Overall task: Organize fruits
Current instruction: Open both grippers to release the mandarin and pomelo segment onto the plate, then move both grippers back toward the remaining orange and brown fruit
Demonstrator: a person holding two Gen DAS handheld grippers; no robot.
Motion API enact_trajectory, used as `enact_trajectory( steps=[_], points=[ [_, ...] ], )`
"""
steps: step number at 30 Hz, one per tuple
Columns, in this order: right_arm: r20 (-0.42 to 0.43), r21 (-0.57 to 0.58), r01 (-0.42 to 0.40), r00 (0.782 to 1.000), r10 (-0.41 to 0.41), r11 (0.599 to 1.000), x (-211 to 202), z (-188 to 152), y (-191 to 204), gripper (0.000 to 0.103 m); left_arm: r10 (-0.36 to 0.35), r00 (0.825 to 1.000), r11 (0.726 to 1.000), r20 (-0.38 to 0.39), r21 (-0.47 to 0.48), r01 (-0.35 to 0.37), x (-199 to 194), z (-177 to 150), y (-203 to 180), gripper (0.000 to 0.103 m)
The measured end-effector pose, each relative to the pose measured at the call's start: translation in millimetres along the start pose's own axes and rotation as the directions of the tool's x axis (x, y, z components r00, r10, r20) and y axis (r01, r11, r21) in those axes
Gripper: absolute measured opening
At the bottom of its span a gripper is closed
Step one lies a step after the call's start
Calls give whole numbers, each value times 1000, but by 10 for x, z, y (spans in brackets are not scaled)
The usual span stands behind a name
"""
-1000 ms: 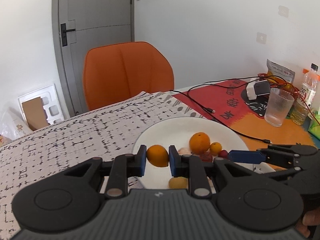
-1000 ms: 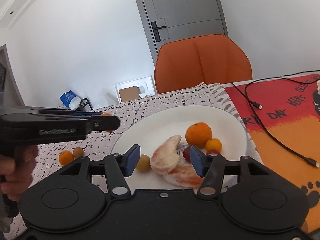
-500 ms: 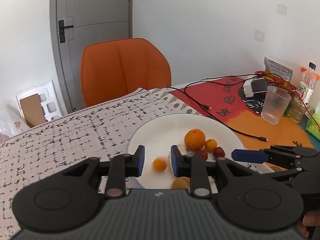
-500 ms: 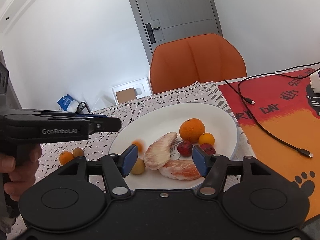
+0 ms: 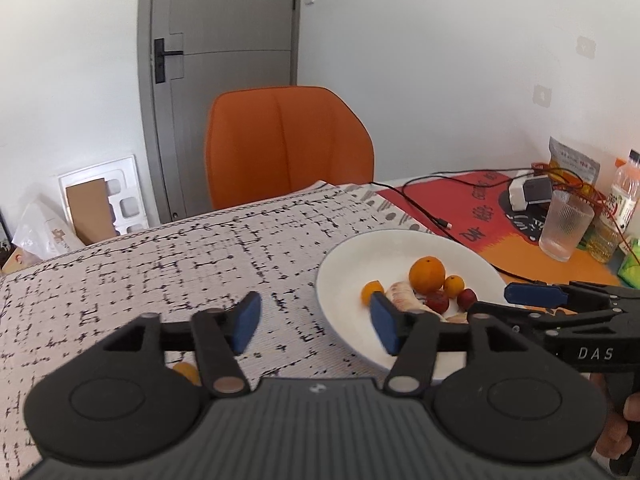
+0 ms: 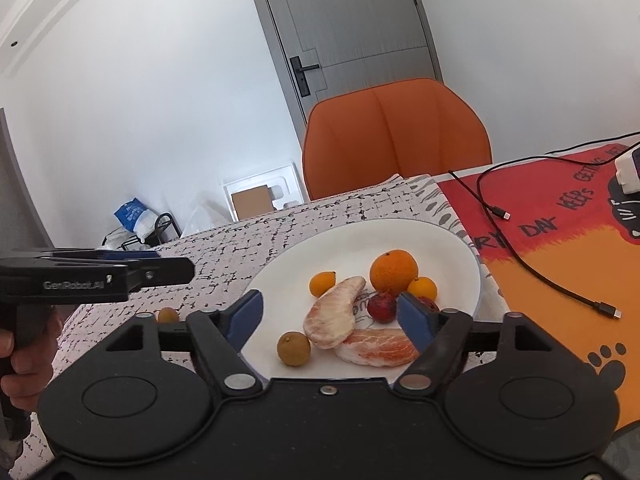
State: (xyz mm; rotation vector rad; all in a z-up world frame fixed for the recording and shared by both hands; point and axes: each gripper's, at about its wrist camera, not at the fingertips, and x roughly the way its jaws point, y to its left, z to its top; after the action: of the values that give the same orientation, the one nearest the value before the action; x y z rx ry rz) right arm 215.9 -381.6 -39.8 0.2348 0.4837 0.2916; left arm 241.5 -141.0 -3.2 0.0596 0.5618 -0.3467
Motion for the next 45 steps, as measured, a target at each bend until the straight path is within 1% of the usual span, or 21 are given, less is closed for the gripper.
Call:
enact_trajectory(
  steps=[1, 2, 3, 6, 8, 10, 12, 14, 15, 24, 26, 32, 45],
  points=[
    [0, -2, 1, 1000, -1, 1000, -9, 0, 17, 77, 7, 1000, 1000, 2, -3, -7, -28, -11, 15, 69],
    [-1, -2, 1, 1000, -1, 1000, -18, -1, 33, 78, 15, 1000, 1000, 6, -4, -15, -60, -26, 34, 75],
    [0, -2, 0, 1000, 0, 1000, -28, -2, 50, 79, 20, 1000, 1000, 12, -5, -20, -91, -39, 50, 78],
    [3, -3, 1, 1000, -1, 1000, -55, -2, 102, 86, 31, 999, 999, 23, -9, -31, -183, -77, 101, 83],
    [5, -6, 1, 1000, -1, 1000, -73, -4, 145, 89, 35, 999, 999, 31, -16, -34, -246, -96, 140, 84],
    [8, -10, 2, 1000, -2, 1000, -97, -13, 191, 95, 41, 998, 999, 38, -28, -40, -313, -116, 181, 86],
    [9, -14, 4, 1000, -4, 1000, -116, -17, 237, 98, 53, 997, 998, 50, -33, -51, -376, -143, 212, 91],
    [7, -17, 1, 1000, -1, 1000, -129, -22, 284, 100, 67, 996, 997, 60, -37, -65, -436, -172, 243, 94],
    [5, -17, 2, 1000, -2, 1000, -139, -26, 304, 103, 72, 995, 997, 63, -42, -69, -470, -193, 267, 95],
    [-4, -11, -2, 1000, 2, 1000, -191, -61, 459, 103, 118, 990, 990, 76, -85, -112, -689, -299, 437, 97],
    [-5, -9, -3, 1000, 3, 1000, -201, -64, 493, 103, 123, 989, 988, 81, -107, -114, -738, -320, 478, 98],
    [-12, -23, -20, 1000, 20, 1000, -231, -79, 625, 103, 142, 986, 984, 90, -123, -131, -880, -374, 559, 98],
    [-39, -46, -47, 998, 45, 998, -176, -127, 859, 103, 164, 984, 974, 67, -169, -151, -1058, -511, 777, 98]
  ],
)
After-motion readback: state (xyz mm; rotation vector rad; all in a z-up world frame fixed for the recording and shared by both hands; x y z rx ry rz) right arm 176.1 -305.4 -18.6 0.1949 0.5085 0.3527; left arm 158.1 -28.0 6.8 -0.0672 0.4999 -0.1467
